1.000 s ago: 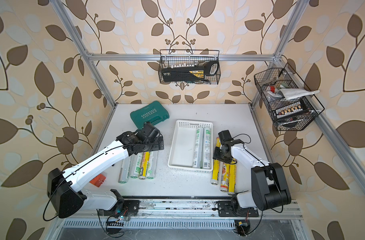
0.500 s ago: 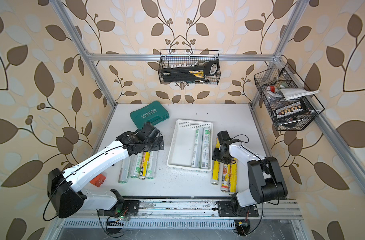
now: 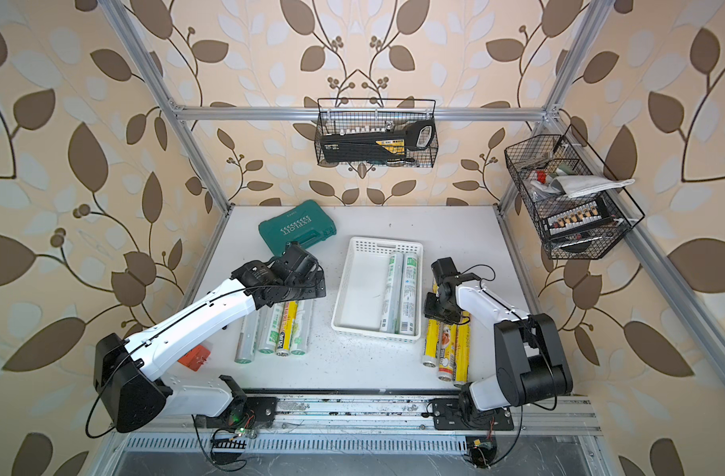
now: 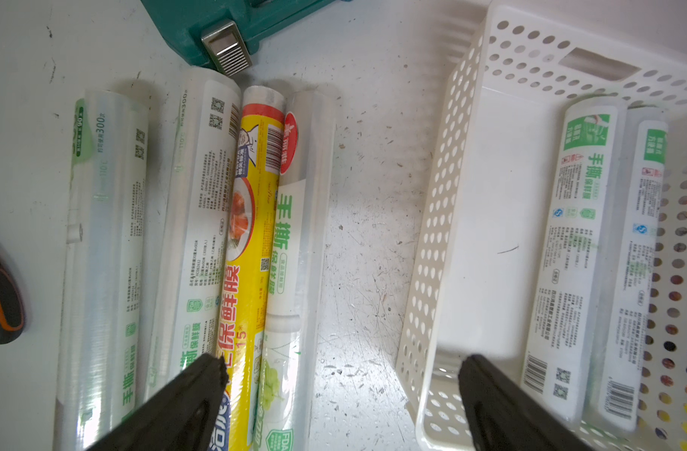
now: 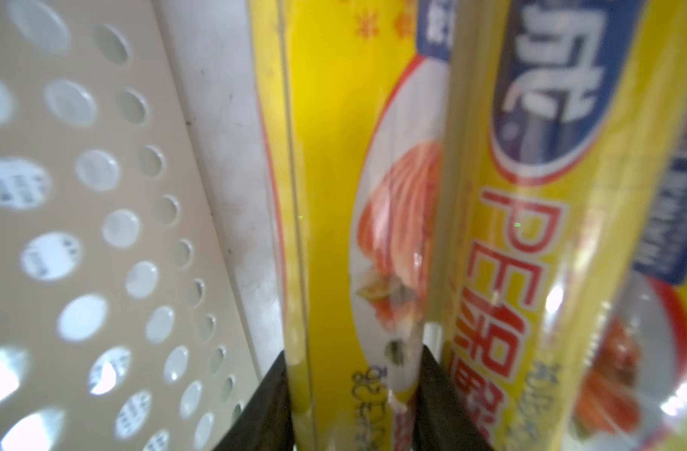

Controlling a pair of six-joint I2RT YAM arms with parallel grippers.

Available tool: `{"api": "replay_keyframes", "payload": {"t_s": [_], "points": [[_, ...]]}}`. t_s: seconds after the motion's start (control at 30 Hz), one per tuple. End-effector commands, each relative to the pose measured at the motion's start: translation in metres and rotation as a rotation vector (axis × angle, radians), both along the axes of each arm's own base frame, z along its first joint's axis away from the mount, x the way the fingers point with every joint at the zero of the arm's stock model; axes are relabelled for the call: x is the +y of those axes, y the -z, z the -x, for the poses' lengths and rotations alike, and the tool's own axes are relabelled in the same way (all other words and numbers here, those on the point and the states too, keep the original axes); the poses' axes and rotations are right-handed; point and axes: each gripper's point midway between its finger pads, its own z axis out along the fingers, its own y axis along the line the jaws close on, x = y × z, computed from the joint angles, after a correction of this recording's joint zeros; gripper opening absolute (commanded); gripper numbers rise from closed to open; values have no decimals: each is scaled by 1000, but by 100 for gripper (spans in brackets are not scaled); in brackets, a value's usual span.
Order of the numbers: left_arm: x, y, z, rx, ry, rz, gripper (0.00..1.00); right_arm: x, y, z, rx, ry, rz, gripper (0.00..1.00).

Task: Put the plastic wrap into the basket
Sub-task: Pick up the plastic wrap from the center of the board.

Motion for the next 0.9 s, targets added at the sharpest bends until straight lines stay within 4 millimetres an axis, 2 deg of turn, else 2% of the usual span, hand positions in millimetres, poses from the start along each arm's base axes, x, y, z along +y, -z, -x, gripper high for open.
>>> {"api": "replay_keyframes", "payload": {"t_s": [0.0, 0.23, 0.43, 0.53, 0.73, 0.87], "points": [[2, -7, -2, -10, -19, 15, 99, -5, -32, -4, -51, -12, 36, 39], [5, -13, -1, -23, -22, 15, 99, -1, -82, -5, -131, -16, 3, 39], [10, -21, 2, -41, -27, 18, 99, 22, -130, -16, -239, -34, -87, 40], [16, -26, 4, -57, -36, 9, 99, 41, -148, -25, -278, -60, -135, 40], [34, -43, 10, -118, -65, -4, 99, 83, -165, -43, -321, -105, -208, 41], [48, -56, 16, -165, -81, -16, 99, 109, -165, -53, -325, -120, -256, 41]]}}
